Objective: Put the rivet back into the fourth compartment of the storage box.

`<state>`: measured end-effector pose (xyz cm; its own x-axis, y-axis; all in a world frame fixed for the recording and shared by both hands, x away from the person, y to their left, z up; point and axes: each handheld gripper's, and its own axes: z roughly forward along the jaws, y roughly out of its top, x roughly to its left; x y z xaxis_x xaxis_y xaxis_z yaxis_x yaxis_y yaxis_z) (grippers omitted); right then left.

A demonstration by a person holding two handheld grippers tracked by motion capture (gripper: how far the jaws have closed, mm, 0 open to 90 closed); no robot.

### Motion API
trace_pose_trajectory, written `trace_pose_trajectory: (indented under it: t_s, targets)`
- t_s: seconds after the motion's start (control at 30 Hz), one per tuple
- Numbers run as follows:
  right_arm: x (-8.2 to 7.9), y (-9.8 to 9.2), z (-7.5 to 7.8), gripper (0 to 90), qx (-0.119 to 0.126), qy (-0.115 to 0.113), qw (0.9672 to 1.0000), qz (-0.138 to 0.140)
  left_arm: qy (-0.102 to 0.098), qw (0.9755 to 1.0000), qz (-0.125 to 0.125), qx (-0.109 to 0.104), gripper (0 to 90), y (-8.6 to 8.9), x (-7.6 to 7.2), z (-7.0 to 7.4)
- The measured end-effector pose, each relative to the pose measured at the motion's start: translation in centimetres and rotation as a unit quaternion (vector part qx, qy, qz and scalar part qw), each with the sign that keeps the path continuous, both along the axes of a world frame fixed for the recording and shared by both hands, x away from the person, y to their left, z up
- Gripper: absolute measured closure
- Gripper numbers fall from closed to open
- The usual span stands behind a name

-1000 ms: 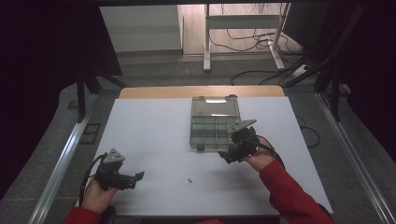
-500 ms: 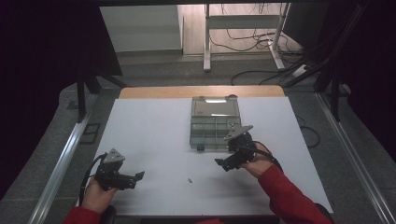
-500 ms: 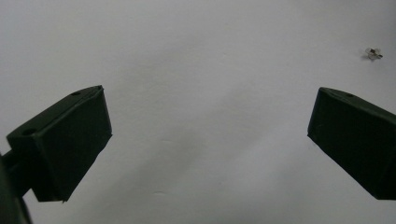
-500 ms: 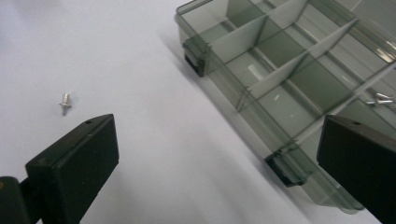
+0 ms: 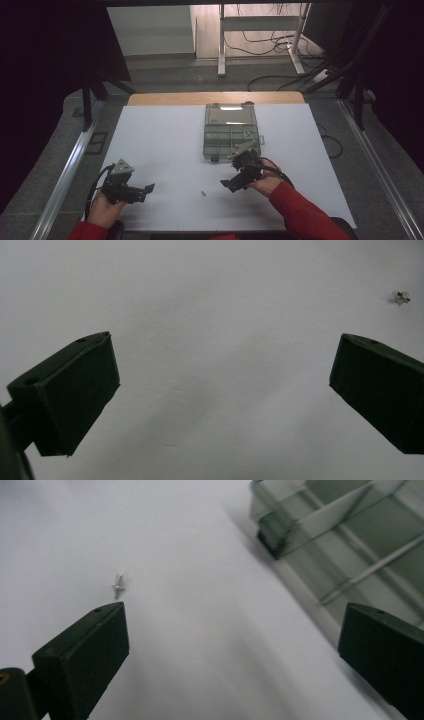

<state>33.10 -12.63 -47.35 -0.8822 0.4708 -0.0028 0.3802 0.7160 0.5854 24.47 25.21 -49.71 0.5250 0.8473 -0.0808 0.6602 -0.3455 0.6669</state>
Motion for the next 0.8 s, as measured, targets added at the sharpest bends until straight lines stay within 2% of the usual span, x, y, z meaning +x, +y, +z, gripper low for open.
trace_pose_trajectory:
  t_s: [0.2,0.3,0.37,0.57,0.67,0.8]
  targets:
    - [-0.8,1.6,-0.6,0.2,0.001,0.027,0.9992,0.029,0.0,1.0,0.0,0.002,0.1,0.0,0.0,0.0]
    - [-1.1,2.4,-0.9,2.6,-0.011,0.039,0.9986,0.034,0.0,1.0,0.0,0.002,0.0,-0.1,0.0,0.0]
    - [-1.2,3.0,-1.2,6.4,-0.018,0.047,0.9982,0.033,0.0,1.0,0.0,0.002,0.0,-0.1,0.0,0.0]
    - [-1.7,4.6,-1.6,20.8,-0.01,0.053,0.9978,0.039,0.0,1.0,-0.001,0.003,0.0,-0.1,0.0,0.0]
    - [-1.9,5.3,-2.0,30.2,-0.02,0.051,0.9973,0.047,0.0,1.0,-0.001,0.003,0.0,-0.1,0.0,0.0]
    - [-2.1,6.2,-2.5,45.3,-0.027,0.062,0.9956,0.065,0.001,1.0,-0.001,0.003,0.0,-0.1,0.0,0.0]
